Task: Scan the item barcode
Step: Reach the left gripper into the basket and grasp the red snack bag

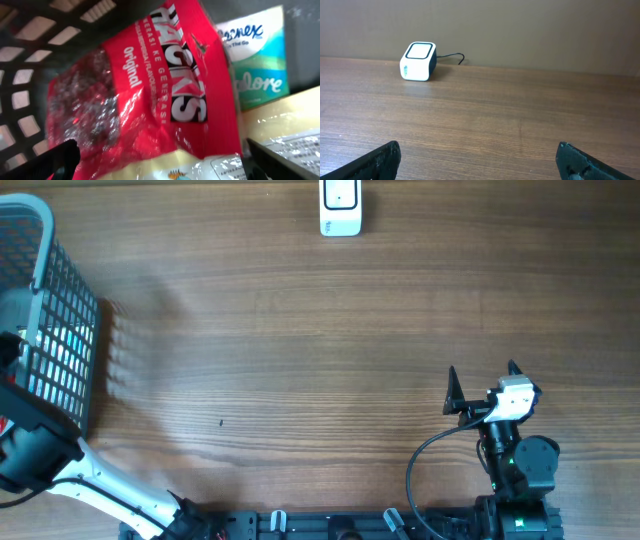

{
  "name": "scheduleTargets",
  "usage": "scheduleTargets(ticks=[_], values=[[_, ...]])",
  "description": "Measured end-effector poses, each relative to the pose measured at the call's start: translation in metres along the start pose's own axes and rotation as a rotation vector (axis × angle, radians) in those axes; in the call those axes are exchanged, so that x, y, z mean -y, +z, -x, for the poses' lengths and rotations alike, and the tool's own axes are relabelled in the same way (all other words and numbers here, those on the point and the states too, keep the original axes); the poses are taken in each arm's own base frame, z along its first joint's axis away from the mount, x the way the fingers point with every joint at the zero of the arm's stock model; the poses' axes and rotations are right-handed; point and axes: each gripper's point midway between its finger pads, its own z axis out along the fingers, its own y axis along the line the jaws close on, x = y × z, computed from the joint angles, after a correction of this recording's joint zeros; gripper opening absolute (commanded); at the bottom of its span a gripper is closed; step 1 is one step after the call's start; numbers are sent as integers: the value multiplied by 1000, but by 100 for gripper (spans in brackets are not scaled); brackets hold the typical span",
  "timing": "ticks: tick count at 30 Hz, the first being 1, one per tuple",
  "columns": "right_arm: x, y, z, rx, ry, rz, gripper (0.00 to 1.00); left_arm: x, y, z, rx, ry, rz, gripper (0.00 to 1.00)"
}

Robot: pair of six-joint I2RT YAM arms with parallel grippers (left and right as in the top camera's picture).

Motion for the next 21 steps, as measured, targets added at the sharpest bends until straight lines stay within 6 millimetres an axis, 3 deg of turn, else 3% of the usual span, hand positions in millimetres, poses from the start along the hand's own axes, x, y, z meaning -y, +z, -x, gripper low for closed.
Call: scheduleTargets(ticks=[5,10,14,18,21], values=[[0,0,0,0,0,0,100,3,11,3,28,5,0,84],[0,0,0,0,0,0,100,3,12,14,78,-6,10,86],[0,0,0,0,0,0,100,-11,11,18,104,-12,94,85],[0,0,0,0,0,0,100,-19,12,17,104,-8,140,67],[0,0,0,0,0,0,100,-19,12,13,88,2,143,62]])
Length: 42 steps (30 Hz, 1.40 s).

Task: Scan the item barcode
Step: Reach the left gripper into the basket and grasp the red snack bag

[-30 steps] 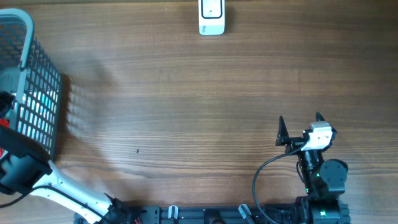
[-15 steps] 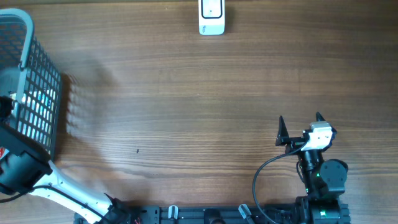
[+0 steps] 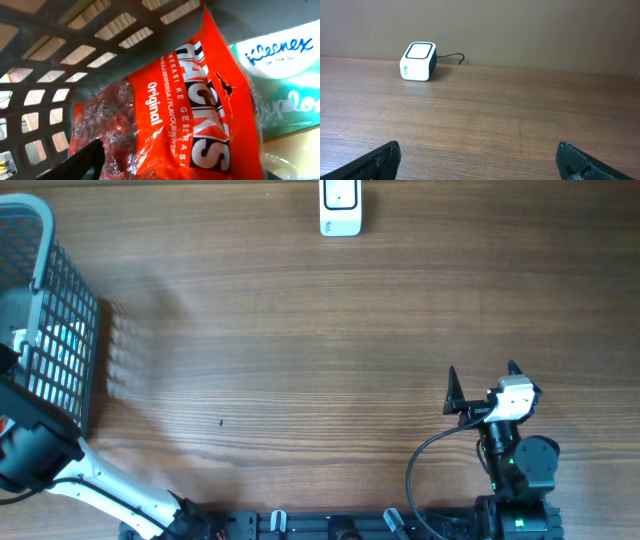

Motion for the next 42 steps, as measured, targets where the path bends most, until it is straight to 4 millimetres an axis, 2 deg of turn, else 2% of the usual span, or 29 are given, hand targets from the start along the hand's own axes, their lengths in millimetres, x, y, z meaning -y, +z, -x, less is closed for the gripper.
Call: scheduleTargets(ticks=[5,10,11,14,15,16,17,18,19,20,24,30,35,39,42], values=[[0,0,0,0,0,0,100,-1,0,-7,-28,13,5,56],[0,0,0,0,0,0,100,-1,0,-10,-35,3,9,71],[0,0,0,0,0,0,100,0,1,-11,-37,4,10,79],[0,0,0,0,0,0,100,-2,8,-17,-46,-4,20,80],[0,0,0,0,0,0,100,-2,10,-18,-47,-7,21,75],[0,0,0,0,0,0,100,-3,12,-19,-49,-9,26,62],[0,0,0,0,0,0,100,-4,13,-19,-51,-13,27,43],[0,0,0,0,0,0,100,-5,13,-19,-51,-11,30,18],[0,0,0,0,0,0,100,-5,13,-19,-51,-13,32,7],[0,0,0,0,0,0,100,-6,13,-19,-49,-12,38,4],[0,0,0,0,0,0,100,-20,11,-15,-27,-5,112,4],[0,0,0,0,0,0,100,-16,2,-16,-11,25,137,4],[0,0,0,0,0,0,100,5,-39,-7,88,48,92,4],[0,0,0,0,0,0,100,18,-103,7,238,45,23,4],[0,0,0,0,0,0,100,12,-160,23,398,-15,-21,4]])
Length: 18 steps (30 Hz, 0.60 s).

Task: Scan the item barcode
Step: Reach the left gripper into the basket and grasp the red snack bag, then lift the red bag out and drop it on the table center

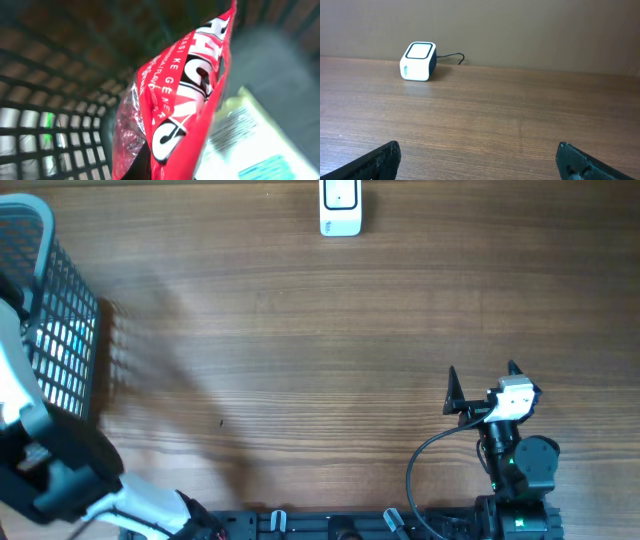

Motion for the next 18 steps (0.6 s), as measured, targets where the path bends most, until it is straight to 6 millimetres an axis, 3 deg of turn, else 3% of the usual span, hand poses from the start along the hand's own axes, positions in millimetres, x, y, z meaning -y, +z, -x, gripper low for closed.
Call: scheduleTargets(ticks=[4,5,9,10,12,15,18], values=[[0,0,0,0,0,0,100,-14,-65,39,197,-104,-58,4],[0,0,0,0,0,0,100,-21,-97,51,277,-145,-96,4],[0,0,0,0,0,0,100,-24,-174,66,442,-240,-224,4],[0,0,0,0,0,0,99,-18,-209,65,494,-258,-316,4],[0,0,0,0,0,0,100,-7,-248,59,539,-257,-435,4],[0,0,0,0,0,0,100,34,-323,27,569,-154,-725,4],[0,0,0,0,0,0,100,78,-359,-19,492,7,-912,4]])
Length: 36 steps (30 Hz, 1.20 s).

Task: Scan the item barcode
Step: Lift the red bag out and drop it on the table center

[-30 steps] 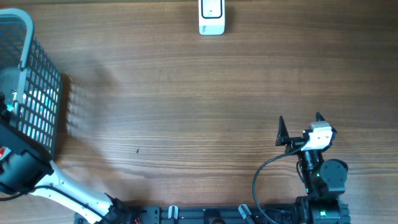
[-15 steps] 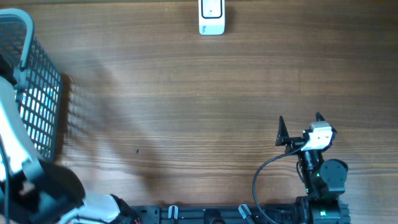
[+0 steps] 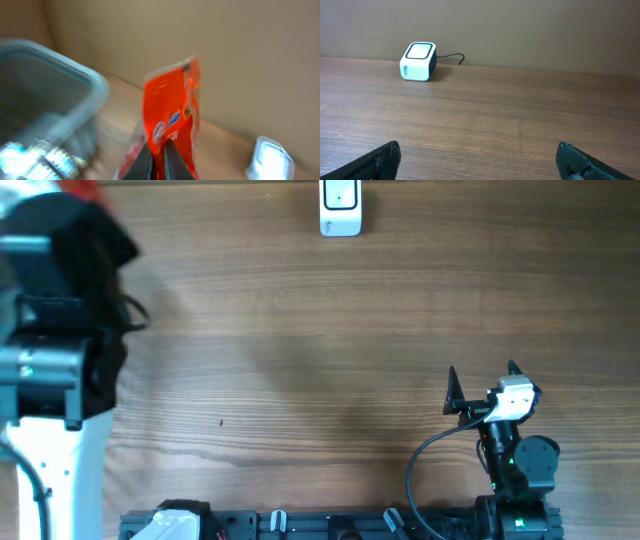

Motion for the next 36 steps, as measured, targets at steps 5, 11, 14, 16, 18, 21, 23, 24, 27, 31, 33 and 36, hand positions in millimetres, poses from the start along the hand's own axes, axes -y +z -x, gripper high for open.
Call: scheduleTargets(ticks=[5,11,14,16,18,21,23,24,27,31,33,36], values=[[0,0,0,0,0,0,100,72,26,-108,-390,138,-182,4],[0,0,0,0,0,0,100,116,75,-263,-847,281,-211,4],[0,0,0,0,0,0,100,117,93,-326,-1000,336,-170,9],[0,0,0,0,0,0,100,112,97,-341,-1037,349,-143,28],[0,0,0,0,0,0,100,105,97,-335,-1039,341,-118,48],[0,0,0,0,0,0,100,93,98,-308,-1018,319,-92,99],[0,0,0,0,0,0,100,86,99,-259,-938,254,-87,100],[0,0,0,0,0,0,100,84,99,-229,-875,212,-99,100],[0,0,0,0,0,0,100,64,81,-117,-617,63,-135,100],[0,0,0,0,0,0,100,-15,26,19,-215,-140,-92,100],[0,0,0,0,0,0,100,-63,6,54,-84,-219,-6,100],[0,0,0,0,0,0,100,-147,-12,74,15,-326,202,100]])
